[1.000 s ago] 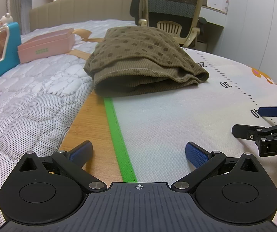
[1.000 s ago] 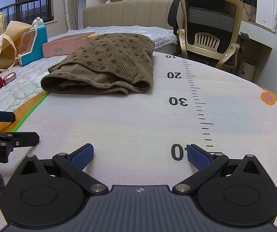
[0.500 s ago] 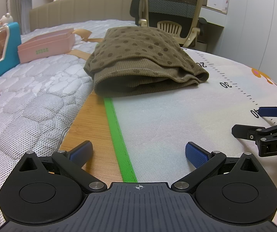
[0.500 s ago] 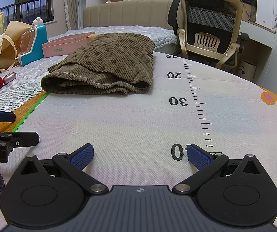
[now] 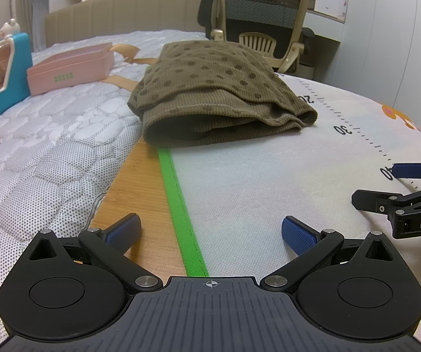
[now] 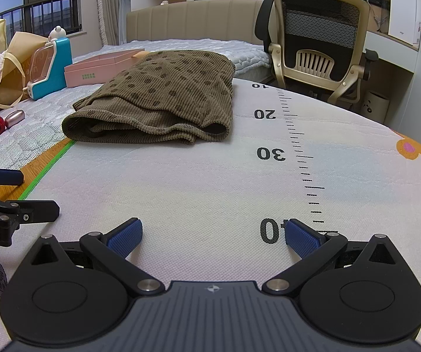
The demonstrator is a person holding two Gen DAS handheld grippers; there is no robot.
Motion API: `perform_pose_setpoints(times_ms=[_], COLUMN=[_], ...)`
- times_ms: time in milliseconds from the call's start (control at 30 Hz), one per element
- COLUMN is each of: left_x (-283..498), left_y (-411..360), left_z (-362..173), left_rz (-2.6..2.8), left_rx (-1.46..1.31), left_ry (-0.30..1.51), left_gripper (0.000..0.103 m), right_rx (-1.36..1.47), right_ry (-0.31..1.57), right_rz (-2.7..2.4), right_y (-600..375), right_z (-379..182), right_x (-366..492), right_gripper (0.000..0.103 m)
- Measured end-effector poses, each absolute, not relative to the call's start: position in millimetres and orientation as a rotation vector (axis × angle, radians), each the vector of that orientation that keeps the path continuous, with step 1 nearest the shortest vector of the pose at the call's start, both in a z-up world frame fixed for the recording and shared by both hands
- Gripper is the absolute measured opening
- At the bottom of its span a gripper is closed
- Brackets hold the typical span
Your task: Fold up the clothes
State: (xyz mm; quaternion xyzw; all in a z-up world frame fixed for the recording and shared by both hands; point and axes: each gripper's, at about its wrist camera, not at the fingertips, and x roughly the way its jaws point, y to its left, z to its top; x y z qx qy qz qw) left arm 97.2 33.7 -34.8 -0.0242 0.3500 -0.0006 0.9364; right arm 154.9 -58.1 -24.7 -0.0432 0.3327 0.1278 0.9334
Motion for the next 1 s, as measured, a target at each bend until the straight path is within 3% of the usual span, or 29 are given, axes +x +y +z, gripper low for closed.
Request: perform_pose_setpoints(times_ms=[1000], left_x=[97.0], left_y=[32.4], left_z=[-35.2], left_rz=[0.003], left_rx=[-0.043], left_ry=[0.716], left_gripper=[0.103], right_rx=[-0.088], right_ry=[0.681], right_rz=[0.261], right_y=[-58.0], right_z=[-24.5], right_x=[154.8], right_gripper=[0.103])
